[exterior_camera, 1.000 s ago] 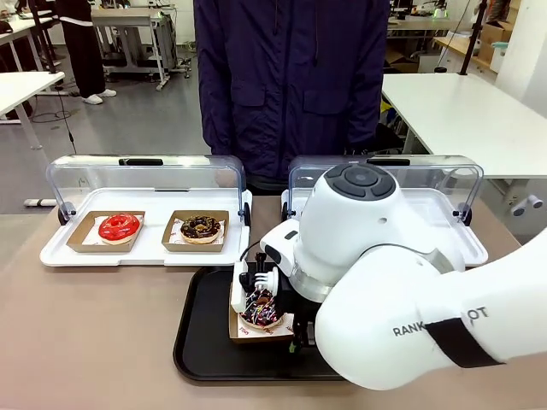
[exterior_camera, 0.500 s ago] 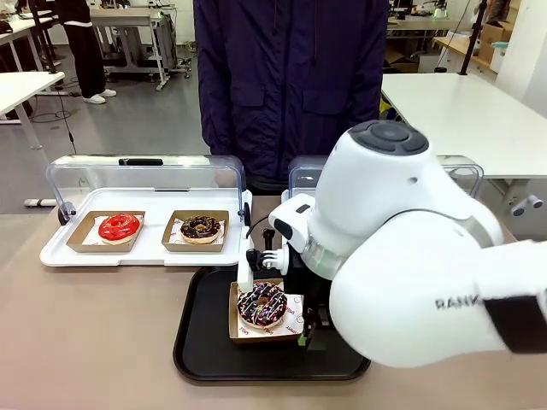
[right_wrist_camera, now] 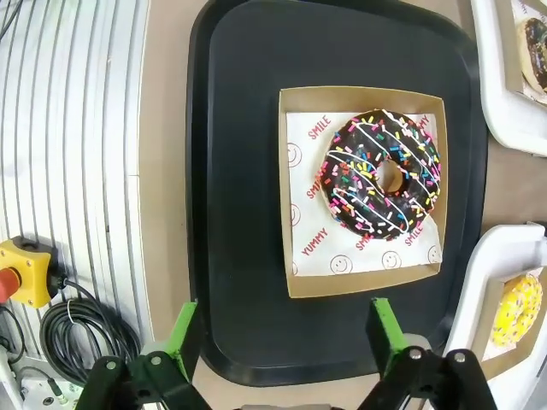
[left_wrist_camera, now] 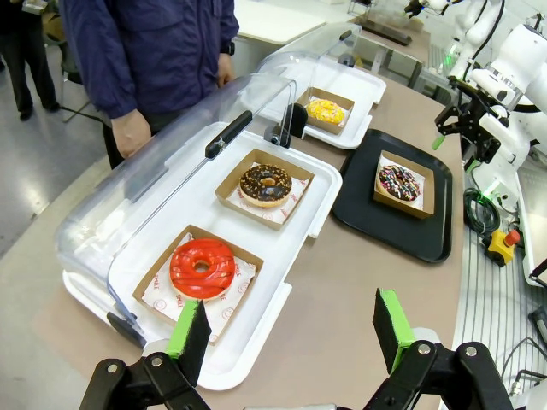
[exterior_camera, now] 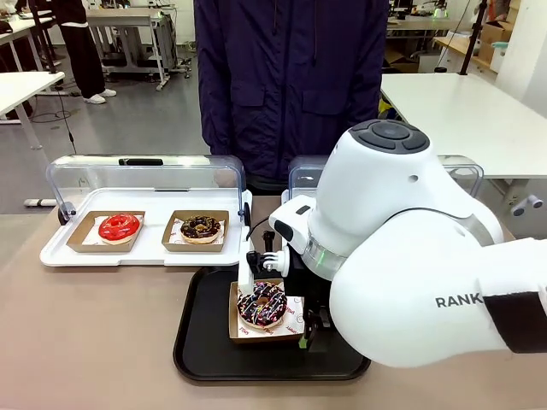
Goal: Move the fourth donut from the left to the tray.
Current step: Pick up the Paper togo box containing the Donut indicated by the person and place it on the Handle tray.
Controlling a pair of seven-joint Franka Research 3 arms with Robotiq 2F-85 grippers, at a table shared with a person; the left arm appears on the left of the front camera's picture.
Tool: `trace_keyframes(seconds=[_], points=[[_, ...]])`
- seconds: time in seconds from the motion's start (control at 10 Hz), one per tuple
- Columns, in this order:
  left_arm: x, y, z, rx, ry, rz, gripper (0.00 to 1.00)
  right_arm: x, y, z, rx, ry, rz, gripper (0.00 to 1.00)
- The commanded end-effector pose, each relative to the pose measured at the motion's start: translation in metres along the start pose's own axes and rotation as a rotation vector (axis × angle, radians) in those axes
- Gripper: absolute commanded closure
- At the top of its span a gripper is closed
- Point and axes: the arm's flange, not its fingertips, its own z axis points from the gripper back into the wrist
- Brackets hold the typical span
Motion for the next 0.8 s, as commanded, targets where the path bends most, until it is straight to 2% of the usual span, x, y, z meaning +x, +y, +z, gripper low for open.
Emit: trace_keyframes(seconds=[0.0, 0.7], points=[[0.0012, -0.0013, 0.0001, -0.006, -0.007, -0.003, 0.0, 0.0023, -0.001, -0.0024, -0.027, 0.003, -0.015, 0.0], [0.0012, -0.0013, 0.0001, -0.006, -0.007, -0.003, 0.0, 0.0023, -0.001, -0.0024, -0.027, 0.003, -0.015, 0.0]])
